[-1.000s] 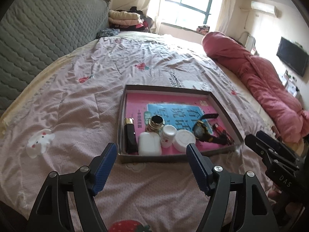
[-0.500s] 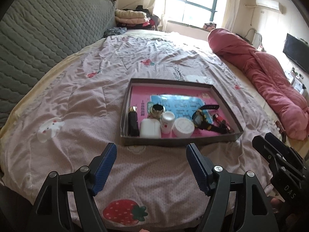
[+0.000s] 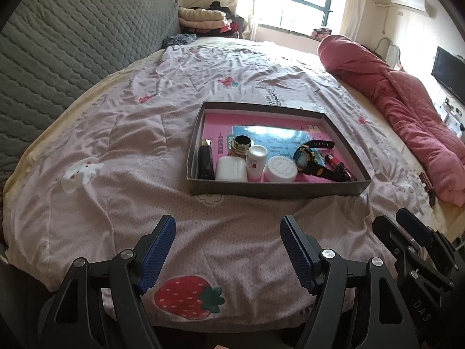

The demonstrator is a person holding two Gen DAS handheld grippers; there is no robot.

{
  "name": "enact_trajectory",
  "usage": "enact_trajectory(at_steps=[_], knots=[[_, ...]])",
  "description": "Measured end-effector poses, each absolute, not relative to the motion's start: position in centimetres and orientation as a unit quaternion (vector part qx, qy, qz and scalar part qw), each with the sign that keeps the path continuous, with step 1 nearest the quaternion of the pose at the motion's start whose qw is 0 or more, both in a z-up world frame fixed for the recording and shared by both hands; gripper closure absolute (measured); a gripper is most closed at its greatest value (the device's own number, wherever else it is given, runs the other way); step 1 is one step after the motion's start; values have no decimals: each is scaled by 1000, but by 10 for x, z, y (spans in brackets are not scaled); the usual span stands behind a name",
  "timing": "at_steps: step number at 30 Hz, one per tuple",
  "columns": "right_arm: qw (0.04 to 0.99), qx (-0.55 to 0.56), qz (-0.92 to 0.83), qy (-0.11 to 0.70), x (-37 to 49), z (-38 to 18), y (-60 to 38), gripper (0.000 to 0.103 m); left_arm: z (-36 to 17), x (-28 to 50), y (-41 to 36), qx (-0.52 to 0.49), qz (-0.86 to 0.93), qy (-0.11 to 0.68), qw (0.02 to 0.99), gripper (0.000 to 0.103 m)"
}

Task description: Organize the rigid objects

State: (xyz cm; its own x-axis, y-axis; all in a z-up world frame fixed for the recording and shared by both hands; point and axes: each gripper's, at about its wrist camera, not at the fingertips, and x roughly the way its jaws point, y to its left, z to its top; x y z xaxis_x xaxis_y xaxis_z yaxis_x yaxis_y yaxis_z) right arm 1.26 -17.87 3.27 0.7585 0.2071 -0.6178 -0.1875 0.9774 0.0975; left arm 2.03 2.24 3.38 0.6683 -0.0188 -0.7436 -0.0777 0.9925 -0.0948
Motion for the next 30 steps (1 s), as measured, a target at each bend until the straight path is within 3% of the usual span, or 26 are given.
enact_trajectory(at_steps=[30], knots=[[927, -15, 93, 362, 5, 5, -179, 49, 10, 11, 1, -27, 9, 420, 907, 27]])
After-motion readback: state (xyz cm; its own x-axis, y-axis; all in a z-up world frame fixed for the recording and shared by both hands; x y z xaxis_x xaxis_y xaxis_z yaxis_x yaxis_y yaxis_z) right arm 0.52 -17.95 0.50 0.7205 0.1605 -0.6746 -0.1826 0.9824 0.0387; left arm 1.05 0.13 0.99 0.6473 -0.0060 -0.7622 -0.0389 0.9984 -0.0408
